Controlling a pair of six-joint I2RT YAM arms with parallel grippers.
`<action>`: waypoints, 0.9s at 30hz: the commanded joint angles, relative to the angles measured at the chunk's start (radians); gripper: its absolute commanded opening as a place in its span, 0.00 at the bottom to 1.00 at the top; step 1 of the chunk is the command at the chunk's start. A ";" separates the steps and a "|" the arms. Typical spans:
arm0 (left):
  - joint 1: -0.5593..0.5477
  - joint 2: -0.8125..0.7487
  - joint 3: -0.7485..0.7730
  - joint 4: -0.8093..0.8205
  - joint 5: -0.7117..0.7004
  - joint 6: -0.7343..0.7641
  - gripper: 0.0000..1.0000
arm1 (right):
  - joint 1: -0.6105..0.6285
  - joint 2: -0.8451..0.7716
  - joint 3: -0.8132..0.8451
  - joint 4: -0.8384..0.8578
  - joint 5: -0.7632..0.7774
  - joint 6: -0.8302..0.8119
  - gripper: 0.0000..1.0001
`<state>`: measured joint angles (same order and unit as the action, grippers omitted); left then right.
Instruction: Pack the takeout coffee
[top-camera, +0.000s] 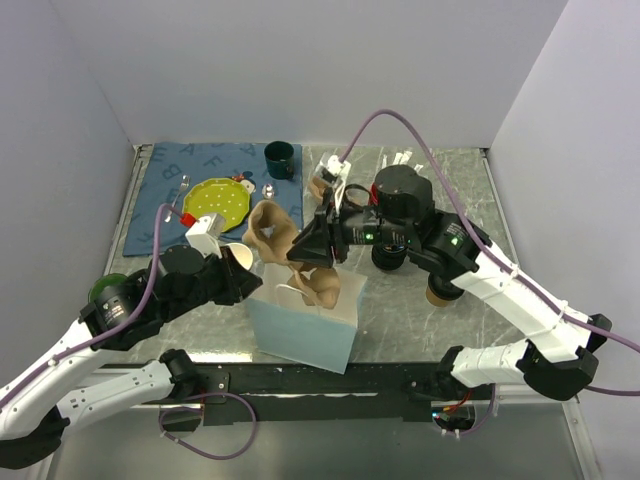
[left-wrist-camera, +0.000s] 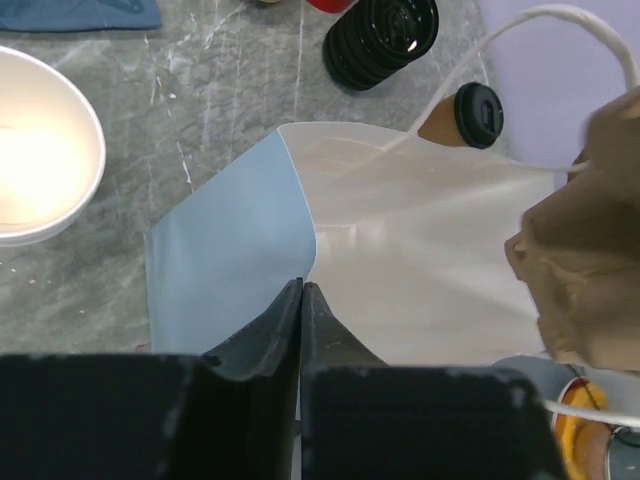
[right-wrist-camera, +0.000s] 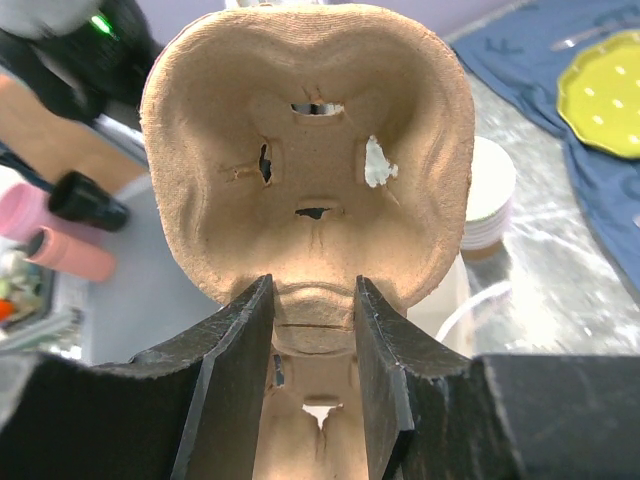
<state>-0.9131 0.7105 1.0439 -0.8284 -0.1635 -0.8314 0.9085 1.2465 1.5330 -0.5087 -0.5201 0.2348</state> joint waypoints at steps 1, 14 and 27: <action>-0.001 -0.014 0.005 0.017 -0.027 0.009 0.03 | 0.056 -0.039 -0.034 -0.028 0.172 -0.098 0.26; 0.000 -0.031 -0.018 0.040 -0.037 -0.009 0.01 | 0.176 -0.050 -0.100 -0.067 0.350 -0.219 0.26; 0.000 -0.029 -0.015 0.054 -0.028 0.014 0.01 | 0.201 -0.047 -0.106 -0.105 0.431 -0.259 0.26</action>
<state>-0.9131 0.6868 1.0294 -0.8177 -0.1856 -0.8307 1.1000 1.2255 1.4322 -0.5941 -0.1421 0.0113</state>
